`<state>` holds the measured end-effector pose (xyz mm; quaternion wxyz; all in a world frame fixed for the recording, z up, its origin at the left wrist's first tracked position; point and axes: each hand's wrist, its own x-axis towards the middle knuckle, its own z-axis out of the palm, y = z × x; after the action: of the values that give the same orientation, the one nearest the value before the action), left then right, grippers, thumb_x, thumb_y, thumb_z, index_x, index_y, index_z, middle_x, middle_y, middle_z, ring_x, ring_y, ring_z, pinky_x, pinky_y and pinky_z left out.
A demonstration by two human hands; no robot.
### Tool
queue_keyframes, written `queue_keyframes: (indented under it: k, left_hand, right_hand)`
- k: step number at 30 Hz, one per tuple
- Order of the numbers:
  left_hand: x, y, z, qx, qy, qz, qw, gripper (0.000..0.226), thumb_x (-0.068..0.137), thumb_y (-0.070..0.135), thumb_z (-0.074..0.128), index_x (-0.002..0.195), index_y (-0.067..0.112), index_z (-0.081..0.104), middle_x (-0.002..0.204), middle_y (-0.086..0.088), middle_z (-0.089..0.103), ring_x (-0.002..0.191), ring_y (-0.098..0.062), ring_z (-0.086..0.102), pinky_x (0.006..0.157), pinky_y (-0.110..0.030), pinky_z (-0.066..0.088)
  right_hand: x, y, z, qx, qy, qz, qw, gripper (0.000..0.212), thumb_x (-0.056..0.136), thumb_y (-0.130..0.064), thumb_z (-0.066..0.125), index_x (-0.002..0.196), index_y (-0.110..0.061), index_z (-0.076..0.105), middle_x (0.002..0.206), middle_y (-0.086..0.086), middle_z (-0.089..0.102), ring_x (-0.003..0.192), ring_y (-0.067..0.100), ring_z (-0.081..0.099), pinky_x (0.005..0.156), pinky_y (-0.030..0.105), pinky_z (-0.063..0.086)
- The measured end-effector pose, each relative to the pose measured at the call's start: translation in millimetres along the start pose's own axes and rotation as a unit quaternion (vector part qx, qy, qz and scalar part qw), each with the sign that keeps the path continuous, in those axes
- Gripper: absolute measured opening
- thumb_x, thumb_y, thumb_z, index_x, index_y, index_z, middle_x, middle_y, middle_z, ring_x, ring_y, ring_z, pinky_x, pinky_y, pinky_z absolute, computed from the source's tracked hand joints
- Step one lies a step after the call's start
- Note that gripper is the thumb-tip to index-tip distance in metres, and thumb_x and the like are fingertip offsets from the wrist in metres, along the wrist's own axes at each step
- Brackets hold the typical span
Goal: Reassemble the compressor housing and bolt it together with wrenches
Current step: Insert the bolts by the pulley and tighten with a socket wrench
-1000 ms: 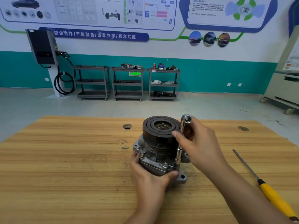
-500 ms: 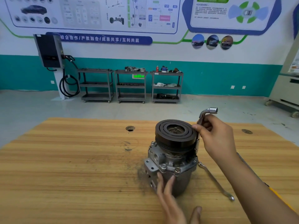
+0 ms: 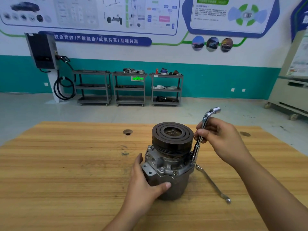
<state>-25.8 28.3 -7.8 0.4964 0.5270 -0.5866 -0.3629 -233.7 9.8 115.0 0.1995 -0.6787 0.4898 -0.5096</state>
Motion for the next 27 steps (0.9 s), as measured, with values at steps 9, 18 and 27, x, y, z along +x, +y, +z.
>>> queue_keyframes:
  k: [9, 18, 27]
  left_hand:
    - [7.7, -1.6, -3.8, 0.004, -0.015, 0.018, 1.0, 0.083, 0.063, 0.026, 0.086, 0.129, 0.037, 0.038, 0.127, 0.014, 0.051, 0.118, -0.007, 0.049, 0.098, -0.027, 0.041]
    - [6.3, 6.5, -12.6, 0.065, -0.01, 0.022, 0.998, 0.066, 0.064, 0.026, 0.085, 0.111, 0.046, 0.043, 0.094, 0.04, 0.048, 0.079, 0.039, 0.04, 0.065, 0.008, 0.033]
    - [4.3, 15.1, -17.2, 0.192, 0.04, 0.017, 0.98, 0.059, 0.057, 0.048, 0.085, 0.106, 0.028, 0.06, 0.076, 0.029, 0.052, 0.073, 0.013, 0.049, 0.058, -0.003, 0.038]
  right_hand:
    - [0.3, -2.4, -8.6, 0.007, -0.044, 0.026, 0.999, 0.016, 0.085, 0.0, 0.062, 0.086, -0.016, 0.062, 0.082, 0.006, 0.07, 0.075, 0.012, 0.068, 0.064, 0.022, 0.056]
    - [3.2, -5.9, -15.8, -0.037, -0.093, 0.058, 0.993, 0.018, 0.086, -0.003, 0.062, 0.085, -0.02, 0.062, 0.082, -0.001, 0.071, 0.078, 0.009, 0.068, 0.064, 0.02, 0.055]
    - [-7.5, -0.6, 18.8, -0.178, 0.109, 0.003, 0.978, 0.03, 0.084, -0.02, 0.069, 0.068, -0.024, 0.044, 0.064, -0.007, 0.054, 0.06, 0.003, 0.049, 0.054, 0.007, 0.038]
